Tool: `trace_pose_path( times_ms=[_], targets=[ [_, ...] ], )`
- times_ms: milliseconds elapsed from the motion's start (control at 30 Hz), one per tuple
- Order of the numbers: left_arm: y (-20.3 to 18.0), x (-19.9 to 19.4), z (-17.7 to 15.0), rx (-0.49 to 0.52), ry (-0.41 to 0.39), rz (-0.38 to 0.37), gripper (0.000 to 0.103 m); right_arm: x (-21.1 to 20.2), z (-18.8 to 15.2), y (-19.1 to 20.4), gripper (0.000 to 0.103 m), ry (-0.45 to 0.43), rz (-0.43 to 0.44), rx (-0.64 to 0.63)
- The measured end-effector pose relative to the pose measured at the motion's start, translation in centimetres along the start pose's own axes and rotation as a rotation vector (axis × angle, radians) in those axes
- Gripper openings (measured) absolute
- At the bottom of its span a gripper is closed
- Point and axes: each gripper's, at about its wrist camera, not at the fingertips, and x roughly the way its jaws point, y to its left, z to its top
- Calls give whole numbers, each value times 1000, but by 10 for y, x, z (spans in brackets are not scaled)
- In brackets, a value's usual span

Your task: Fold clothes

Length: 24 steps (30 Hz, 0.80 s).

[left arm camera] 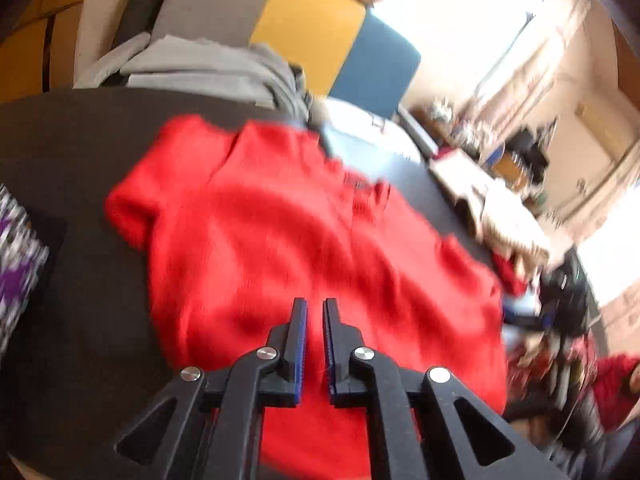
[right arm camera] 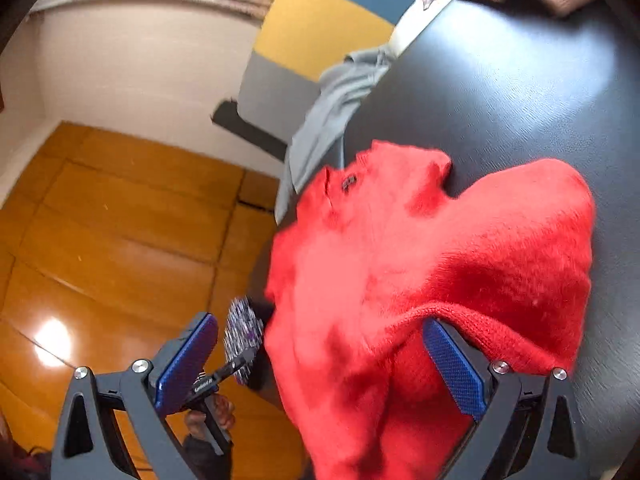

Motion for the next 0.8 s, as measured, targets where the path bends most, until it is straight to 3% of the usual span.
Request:
trace_pose_path(
  times_ms=[167,200,233,333,400,433,600,700,767,800],
  targets=[
    [-6,48,40,50,23,39,11,25,18,37,98,-41,-177,-150],
    [-12,62,42,61,43,40,11,33,21,41,75,-24,-246,-206],
    [-19,75,41,69,65,51,11,42,24,46,45,-7,-315,-261],
    [-26,112,42,109,137,113,11,64,29,52,26,56,-478,-388],
    [-27,127,35,136,175,176,11,67,29,62,18,76,-531,-468],
    [-29,125,34,147,156,176,11,65,29,73,10,74,-542,-514],
    [-28,118,38,121,148,169,11,37,33,149,9,-24,-534,-770],
    [-30,108,58,92,63,147,10,23,55,174,9,-145,-642,-858],
    [-30,107,71,77,32,124,12,24,85,167,9,-164,-671,-783],
    [-30,110,72,81,45,145,12,27,98,158,17,-146,-665,-719]
  ],
)
